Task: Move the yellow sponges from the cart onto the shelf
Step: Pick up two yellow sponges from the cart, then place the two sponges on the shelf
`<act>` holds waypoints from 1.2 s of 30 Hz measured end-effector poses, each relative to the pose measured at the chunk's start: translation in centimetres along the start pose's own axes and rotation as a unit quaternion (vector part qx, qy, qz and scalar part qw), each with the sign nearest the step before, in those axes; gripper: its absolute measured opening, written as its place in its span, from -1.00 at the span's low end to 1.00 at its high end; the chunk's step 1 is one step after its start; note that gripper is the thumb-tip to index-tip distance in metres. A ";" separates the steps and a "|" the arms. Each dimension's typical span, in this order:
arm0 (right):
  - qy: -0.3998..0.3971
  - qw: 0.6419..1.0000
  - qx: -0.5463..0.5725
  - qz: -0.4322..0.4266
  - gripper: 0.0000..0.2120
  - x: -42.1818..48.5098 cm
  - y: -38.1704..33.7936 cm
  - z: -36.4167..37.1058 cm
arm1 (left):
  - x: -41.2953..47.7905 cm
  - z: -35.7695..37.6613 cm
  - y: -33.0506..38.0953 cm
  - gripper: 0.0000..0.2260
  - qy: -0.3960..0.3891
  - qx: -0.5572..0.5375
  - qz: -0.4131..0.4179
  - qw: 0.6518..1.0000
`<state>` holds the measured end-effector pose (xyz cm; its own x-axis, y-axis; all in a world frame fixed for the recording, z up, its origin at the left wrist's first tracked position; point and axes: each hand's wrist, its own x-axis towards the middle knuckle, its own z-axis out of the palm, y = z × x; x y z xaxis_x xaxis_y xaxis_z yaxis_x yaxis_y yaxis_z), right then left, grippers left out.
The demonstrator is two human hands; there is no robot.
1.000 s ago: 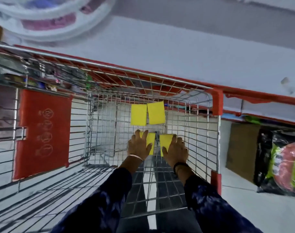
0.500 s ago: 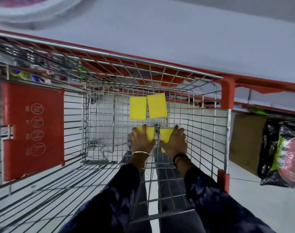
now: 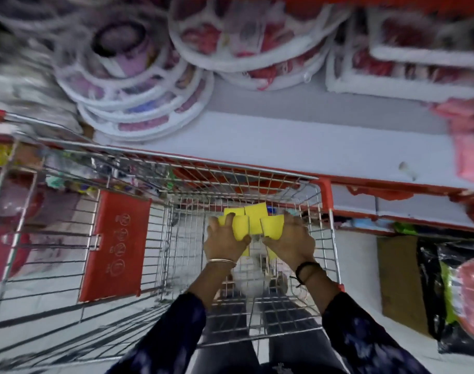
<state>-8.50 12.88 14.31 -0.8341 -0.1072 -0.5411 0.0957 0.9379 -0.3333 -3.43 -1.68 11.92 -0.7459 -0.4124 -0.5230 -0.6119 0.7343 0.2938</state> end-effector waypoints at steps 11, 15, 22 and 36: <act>0.070 0.995 -0.041 -0.065 -0.16 -5.1 -4.9 -15.7 | -4.8 -14.7 7.6 -0.31 0.098 -0.015 0.060 0.993; 0.114 0.990 -0.031 -0.083 -0.15 -7.2 -5.7 -21.7 | -6.7 -20.1 11.4 -0.29 0.118 -0.001 0.099 0.988; 0.196 0.976 -0.016 -0.093 -0.22 -10.0 -7.0 -31.9 | -9.0 -28.9 19.4 -0.26 0.178 0.010 0.159 0.971; 0.298 0.953 0.027 -0.048 -0.20 -2.4 -8.1 -46.3 | -3.9 -36.2 35.0 -0.28 0.215 0.082 0.196 0.953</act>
<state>-32.45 20.86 54.04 -0.9993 0.0294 0.0243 0.0170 0.9130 -0.4076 -31.50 6.07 53.21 -0.9693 -0.2455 -0.0116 -0.2405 0.9377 0.2508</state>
